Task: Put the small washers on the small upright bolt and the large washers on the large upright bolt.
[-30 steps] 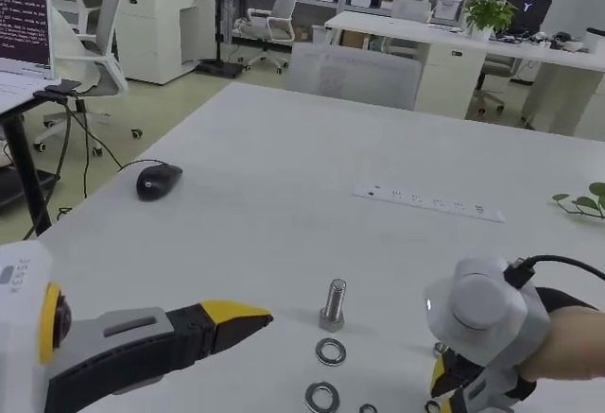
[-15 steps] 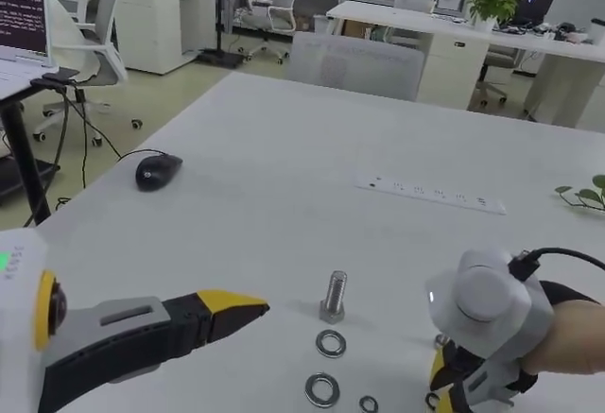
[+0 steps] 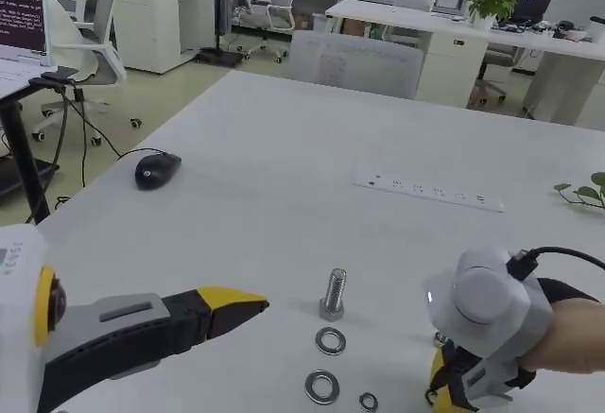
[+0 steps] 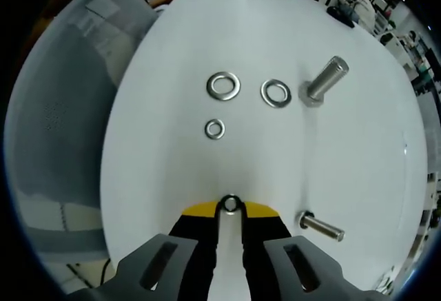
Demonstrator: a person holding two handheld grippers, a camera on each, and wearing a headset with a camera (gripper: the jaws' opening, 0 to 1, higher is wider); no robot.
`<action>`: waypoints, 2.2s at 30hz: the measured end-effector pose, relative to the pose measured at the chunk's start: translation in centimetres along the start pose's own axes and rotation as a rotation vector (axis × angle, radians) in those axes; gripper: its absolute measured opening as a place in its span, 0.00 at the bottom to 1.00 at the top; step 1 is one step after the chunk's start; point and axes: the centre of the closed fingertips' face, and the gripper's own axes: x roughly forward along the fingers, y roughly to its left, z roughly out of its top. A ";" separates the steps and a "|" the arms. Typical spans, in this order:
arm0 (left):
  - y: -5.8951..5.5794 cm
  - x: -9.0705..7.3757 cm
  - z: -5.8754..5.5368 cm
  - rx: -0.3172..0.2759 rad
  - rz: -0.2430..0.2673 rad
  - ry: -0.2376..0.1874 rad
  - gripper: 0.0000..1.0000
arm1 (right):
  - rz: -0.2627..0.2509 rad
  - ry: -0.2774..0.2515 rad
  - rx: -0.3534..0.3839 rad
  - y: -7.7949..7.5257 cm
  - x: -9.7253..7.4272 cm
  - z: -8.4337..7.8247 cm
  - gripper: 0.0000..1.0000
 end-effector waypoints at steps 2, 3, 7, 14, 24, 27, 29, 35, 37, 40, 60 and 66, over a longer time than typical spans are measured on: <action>0.0 0.0 -0.1 0.000 -0.002 0.001 0.67 | -0.006 0.002 -0.001 -0.1 0.0 0.0 0.12; 0.0 0.1 -0.1 0.000 -0.003 0.002 0.67 | -0.010 0.008 -0.003 -0.2 -0.1 -0.2 0.12; 0.0 0.1 0.0 0.001 -0.003 0.002 0.67 | -0.019 -0.010 0.024 -0.6 -1.0 -0.5 0.12; 0.0 0.3 -0.1 -0.001 -0.009 0.003 0.67 | -0.056 -0.012 0.058 -1.8 -2.8 -1.7 0.12; -0.1 0.6 -0.2 0.001 -0.021 0.010 0.67 | -0.120 -0.025 0.086 -4.0 -5.1 -2.2 0.12; -0.1 0.6 -0.2 0.000 -0.021 0.007 0.67 | -0.135 -0.023 0.085 -4.6 -5.7 -2.1 0.12; -0.1 0.6 -0.2 0.001 -0.023 0.009 0.67 | -0.148 -0.020 0.078 -5.1 -6.1 -2.0 0.12; 0.0 0.7 -0.2 -0.003 -0.022 0.008 0.67 | -0.180 -0.016 0.068 -6.7 -7.0 -1.6 0.12; 0.0 0.7 -0.2 -0.004 -0.021 0.011 0.67 | -0.177 -0.009 0.055 -7.2 -7.0 -1.3 0.12; 0.1 0.7 -0.2 -0.006 -0.019 0.011 0.67 | -0.174 -0.001 0.044 -7.5 -7.0 -1.1 0.12; 0.7 0.5 -0.5 -0.023 -0.006 0.015 0.66 | -0.139 0.040 0.019 -7.7 -5.3 -1.2 0.13; 0.8 0.5 -0.6 -0.028 -0.004 0.016 0.66 | -0.125 0.044 0.019 -7.7 -4.2 -1.4 0.13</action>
